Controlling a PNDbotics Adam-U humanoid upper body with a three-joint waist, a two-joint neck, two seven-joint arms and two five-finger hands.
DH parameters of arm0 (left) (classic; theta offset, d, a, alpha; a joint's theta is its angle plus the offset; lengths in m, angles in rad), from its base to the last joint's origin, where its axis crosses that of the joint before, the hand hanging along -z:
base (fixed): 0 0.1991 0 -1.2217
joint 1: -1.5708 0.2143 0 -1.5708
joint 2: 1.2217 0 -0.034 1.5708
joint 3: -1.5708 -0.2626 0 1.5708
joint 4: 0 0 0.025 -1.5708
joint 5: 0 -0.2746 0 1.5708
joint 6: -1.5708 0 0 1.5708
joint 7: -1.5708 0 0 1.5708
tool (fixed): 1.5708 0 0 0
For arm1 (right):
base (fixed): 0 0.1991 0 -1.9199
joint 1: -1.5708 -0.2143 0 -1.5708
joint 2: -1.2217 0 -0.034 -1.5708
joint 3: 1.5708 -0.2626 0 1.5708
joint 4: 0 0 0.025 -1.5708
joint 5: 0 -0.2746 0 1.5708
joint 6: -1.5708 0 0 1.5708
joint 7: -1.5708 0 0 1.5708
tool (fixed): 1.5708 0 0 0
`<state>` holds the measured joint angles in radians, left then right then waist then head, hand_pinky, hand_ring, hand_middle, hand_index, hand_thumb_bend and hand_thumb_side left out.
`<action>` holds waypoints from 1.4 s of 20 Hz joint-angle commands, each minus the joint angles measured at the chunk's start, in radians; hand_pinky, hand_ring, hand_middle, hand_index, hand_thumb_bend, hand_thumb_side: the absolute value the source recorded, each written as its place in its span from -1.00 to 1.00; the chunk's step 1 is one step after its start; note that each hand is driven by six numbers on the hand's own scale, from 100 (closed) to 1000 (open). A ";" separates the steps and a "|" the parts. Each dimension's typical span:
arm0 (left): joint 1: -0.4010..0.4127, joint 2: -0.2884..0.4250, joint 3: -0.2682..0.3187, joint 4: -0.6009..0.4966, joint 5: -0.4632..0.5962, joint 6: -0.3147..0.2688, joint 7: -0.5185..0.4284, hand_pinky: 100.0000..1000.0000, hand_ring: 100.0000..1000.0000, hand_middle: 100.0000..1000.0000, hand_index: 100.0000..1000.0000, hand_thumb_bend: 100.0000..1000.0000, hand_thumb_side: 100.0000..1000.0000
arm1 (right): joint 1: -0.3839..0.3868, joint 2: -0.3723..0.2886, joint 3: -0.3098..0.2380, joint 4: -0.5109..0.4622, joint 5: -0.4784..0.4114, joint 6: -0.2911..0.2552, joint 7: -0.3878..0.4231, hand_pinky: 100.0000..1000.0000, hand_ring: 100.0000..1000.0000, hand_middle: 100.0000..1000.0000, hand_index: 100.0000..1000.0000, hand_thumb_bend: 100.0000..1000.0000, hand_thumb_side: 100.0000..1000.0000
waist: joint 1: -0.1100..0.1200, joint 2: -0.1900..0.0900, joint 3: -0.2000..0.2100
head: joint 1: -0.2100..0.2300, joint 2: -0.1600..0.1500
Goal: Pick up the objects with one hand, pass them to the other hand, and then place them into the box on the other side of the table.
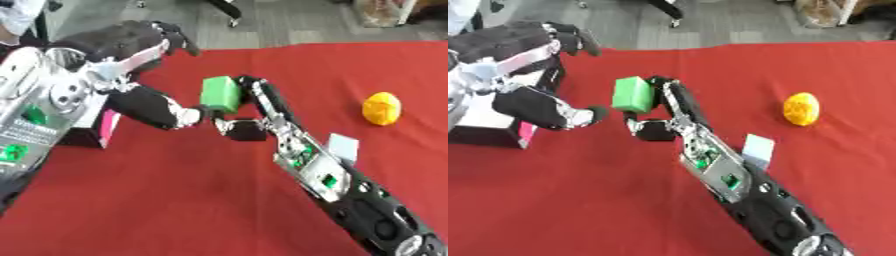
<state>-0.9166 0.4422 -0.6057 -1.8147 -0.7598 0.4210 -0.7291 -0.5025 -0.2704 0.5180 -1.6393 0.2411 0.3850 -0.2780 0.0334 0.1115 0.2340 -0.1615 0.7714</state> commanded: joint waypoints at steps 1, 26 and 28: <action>-0.025 -0.009 -0.001 0.029 -0.025 -0.016 -0.014 0.64 0.68 0.72 0.77 -0.09 -0.12 | -0.023 0.001 0.011 -0.024 -0.005 0.003 0.005 0.42 0.04 -0.35 -0.01 -1.00 -1.00 | 0.010 -0.031 0.000 | 0.009 -0.001; -0.030 -0.063 -0.021 0.092 -0.031 -0.015 0.082 0.60 0.62 0.66 0.73 -0.19 -0.30 | -0.007 -0.044 0.029 -0.124 -0.080 0.020 0.043 0.40 0.02 -0.37 -0.02 -1.00 -1.00 | 0.007 -0.019 -0.019 | 0.022 -0.001; -0.031 -0.067 -0.021 0.095 -0.028 -0.012 0.084 0.60 0.62 0.65 0.72 -0.20 -0.31 | -0.007 -0.044 0.030 -0.125 -0.080 0.018 0.047 0.40 0.02 -0.37 -0.02 -1.00 -1.00 | 0.006 -0.018 -0.019 | 0.024 -0.001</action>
<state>-0.9253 0.3747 -0.6323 -1.7145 -0.7925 0.4038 -0.6464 -0.4954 -0.3036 0.5508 -1.7420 0.1653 0.4049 -0.2352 0.0334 0.1115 0.2150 -0.1380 0.7715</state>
